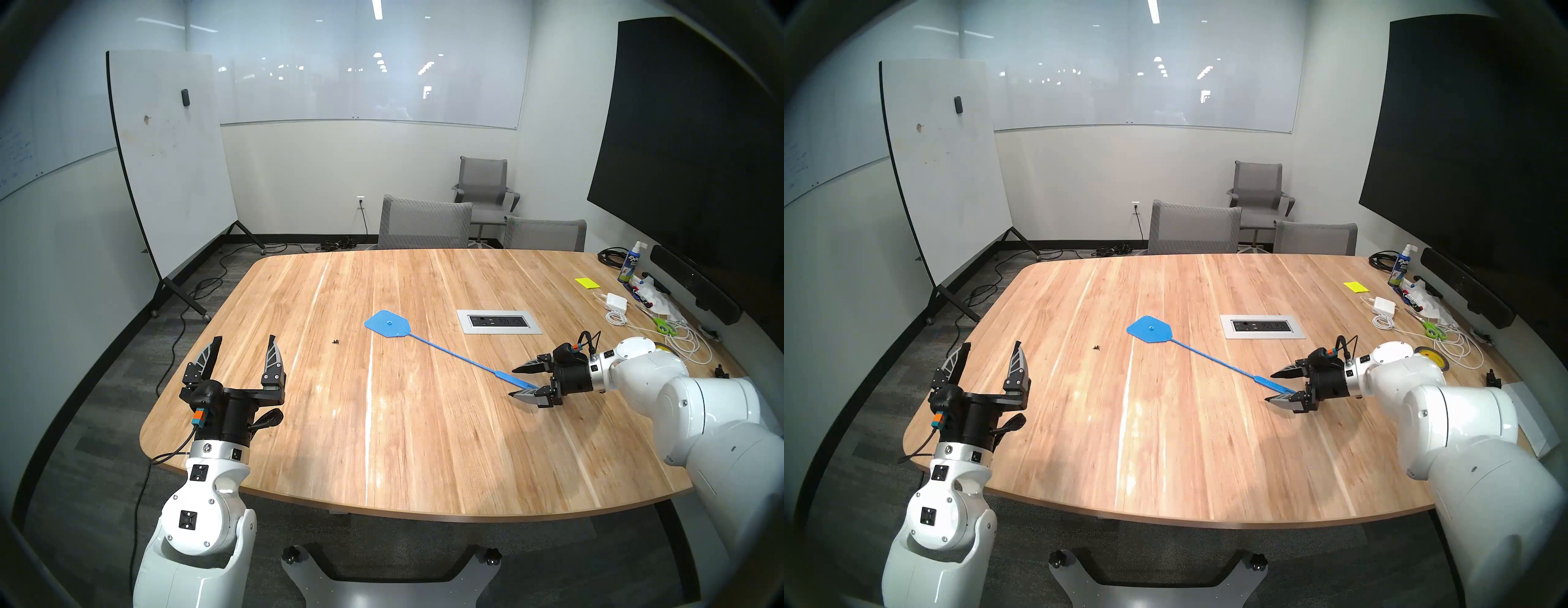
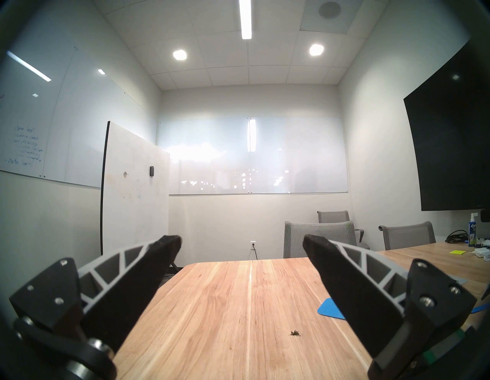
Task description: Swat a bug on table
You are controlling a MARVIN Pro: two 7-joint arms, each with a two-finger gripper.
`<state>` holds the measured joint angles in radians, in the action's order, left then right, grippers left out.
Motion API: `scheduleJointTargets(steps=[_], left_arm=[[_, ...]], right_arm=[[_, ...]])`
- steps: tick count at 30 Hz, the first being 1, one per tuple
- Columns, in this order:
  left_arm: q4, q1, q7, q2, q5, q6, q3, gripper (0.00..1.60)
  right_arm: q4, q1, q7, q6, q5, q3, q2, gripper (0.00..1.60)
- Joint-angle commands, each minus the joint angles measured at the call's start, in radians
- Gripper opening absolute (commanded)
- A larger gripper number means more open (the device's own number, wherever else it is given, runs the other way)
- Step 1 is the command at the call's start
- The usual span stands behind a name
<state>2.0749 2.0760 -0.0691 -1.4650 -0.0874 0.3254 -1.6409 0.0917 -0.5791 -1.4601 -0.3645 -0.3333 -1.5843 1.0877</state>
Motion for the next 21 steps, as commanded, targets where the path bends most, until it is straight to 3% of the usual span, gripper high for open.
scheduleJointTargets(steps=[1, 21], left_arm=[[0.026, 0.004, 0.001, 0.000, 0.000, 0.005, 0.001, 1.60], [0.029, 0.007, 0.001, 0.000, 0.000, 0.004, 0.001, 1.60]], right_arm=[[0.008, 0.033, -0.023, 0.067, -0.007, 0.014, -0.008, 1.60], [0.008, 0.056, -0.023, 0.150, -0.019, 0.034, -0.010, 1.60]])
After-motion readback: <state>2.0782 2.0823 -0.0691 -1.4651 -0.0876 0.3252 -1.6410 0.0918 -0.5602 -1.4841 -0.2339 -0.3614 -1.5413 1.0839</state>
